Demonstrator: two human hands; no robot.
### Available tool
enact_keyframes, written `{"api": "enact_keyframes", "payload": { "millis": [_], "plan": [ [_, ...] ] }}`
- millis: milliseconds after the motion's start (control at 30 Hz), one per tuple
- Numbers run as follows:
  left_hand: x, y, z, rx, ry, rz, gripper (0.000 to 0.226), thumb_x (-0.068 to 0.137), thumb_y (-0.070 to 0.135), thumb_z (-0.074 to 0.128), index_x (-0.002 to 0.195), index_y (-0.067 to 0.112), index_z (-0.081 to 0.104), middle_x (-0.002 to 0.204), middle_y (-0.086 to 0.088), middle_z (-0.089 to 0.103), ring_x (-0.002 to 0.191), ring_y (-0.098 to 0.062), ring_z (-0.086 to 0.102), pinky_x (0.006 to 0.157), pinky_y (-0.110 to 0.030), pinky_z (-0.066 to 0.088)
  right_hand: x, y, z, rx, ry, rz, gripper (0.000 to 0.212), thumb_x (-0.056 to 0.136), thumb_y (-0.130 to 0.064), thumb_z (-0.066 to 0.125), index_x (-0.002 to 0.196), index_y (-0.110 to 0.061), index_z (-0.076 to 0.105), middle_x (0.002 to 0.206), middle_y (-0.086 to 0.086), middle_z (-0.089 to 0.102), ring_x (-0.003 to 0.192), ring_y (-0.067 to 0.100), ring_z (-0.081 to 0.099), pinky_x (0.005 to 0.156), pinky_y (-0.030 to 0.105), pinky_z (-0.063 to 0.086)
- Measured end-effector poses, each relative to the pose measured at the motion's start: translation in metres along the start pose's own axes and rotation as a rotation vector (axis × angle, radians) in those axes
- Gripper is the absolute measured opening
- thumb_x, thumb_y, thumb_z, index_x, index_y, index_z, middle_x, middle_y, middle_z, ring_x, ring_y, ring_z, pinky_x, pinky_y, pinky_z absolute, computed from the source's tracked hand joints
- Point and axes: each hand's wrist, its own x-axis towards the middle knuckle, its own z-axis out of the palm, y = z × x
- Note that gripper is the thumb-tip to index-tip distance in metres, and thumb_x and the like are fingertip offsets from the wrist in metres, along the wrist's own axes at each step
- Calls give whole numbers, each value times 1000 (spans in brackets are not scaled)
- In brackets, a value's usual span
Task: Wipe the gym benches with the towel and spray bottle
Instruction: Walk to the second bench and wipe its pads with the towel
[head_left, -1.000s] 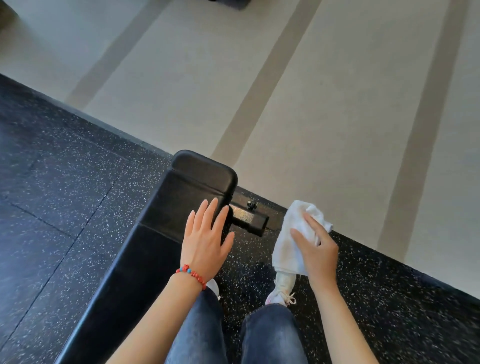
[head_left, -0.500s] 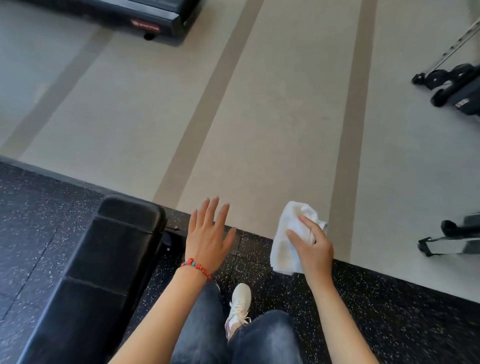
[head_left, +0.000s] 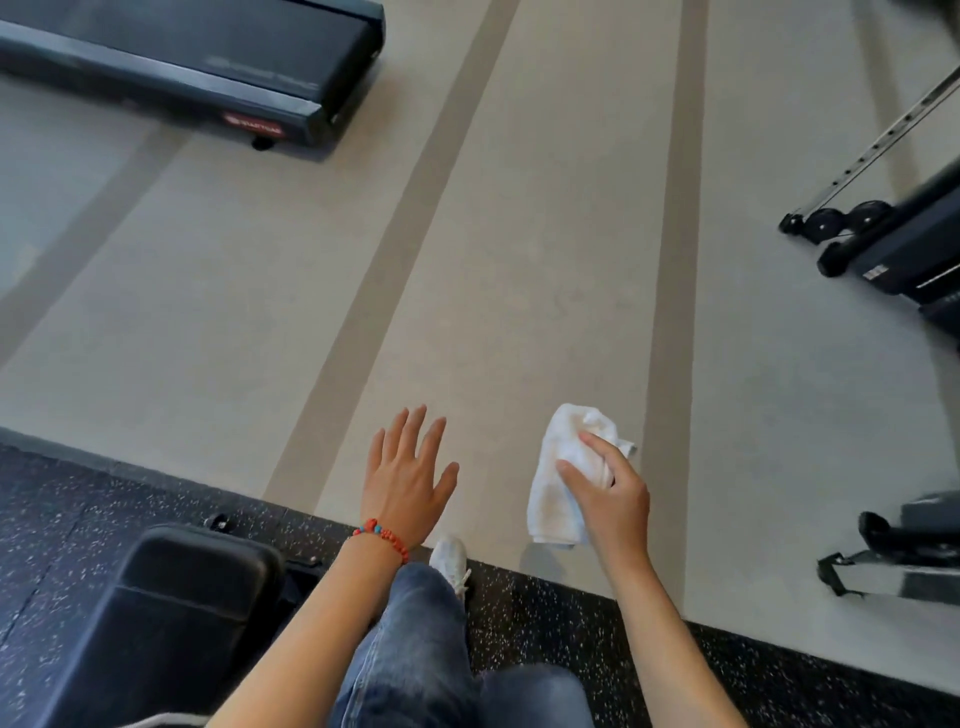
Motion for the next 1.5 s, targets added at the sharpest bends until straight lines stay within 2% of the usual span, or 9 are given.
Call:
{"api": "enact_keyframes", "payload": {
  "millis": [67,267,467,567,833,1067,1233,1367,1500],
  "plan": [
    [32,-3,-9,6,24,15,52,85,25,66,130,4,52,138,-22,46,129,-42,38,104,-56,29,26,-18,8,-9,2,-8,32,78,-19,72,107,-31,65,97,-11,60,80,4,53,61,7,36],
    [104,-15,-29,36,49,-19,56,92,33,53,139,8,39,147,-17,36,137,-36,28,111,-48,17,90,-71,37,-4,-55,-40,31,78,-21,71,104,-36,64,88,-15,58,76,-5,52,54,1,38],
    [166,-38,-48,40,121,-149,56,87,27,63,133,0,46,139,-22,45,130,-40,38,108,-52,24,170,-125,84,-38,-196,-105,31,78,-21,71,103,-38,64,91,-15,58,76,-1,52,55,3,37],
    [203,-54,-58,47,185,-221,52,78,20,73,120,-6,57,125,-27,56,115,-46,53,94,-60,39,215,-153,117,-59,-286,-175,32,78,-19,72,106,-34,64,92,-10,59,76,0,52,57,0,37],
    [265,-94,-90,49,295,-513,53,72,18,78,115,-7,60,117,-27,61,108,-45,58,87,-59,45,295,-237,208,-157,-605,-294,32,78,-18,72,104,-36,64,96,-10,58,83,9,52,61,6,39],
    [267,-155,-106,51,341,-762,59,68,17,81,117,-6,58,120,-27,59,111,-45,56,89,-58,44,294,-281,308,-245,-872,-367,34,78,-18,72,107,-35,63,100,-10,58,89,10,53,67,14,39],
    [257,-227,-118,37,390,-919,56,89,28,59,136,1,42,142,-21,40,133,-37,34,110,-49,24,271,-306,392,-301,-1000,-415,34,78,-20,72,103,-41,62,106,-8,57,93,12,53,69,16,39],
    [249,-299,-146,56,445,-925,49,78,21,69,117,-7,58,121,-28,58,112,-44,55,92,-56,44,244,-331,471,-305,-1054,-456,34,78,-19,72,100,-41,61,101,-10,60,90,10,54,68,14,40],
    [236,-368,-181,49,445,-947,56,67,16,81,113,-8,60,114,-28,61,106,-43,59,89,-56,47,211,-360,543,-323,-1085,-463,34,78,-20,72,101,-42,60,101,-11,59,91,10,54,67,11,40]
  ]
}}
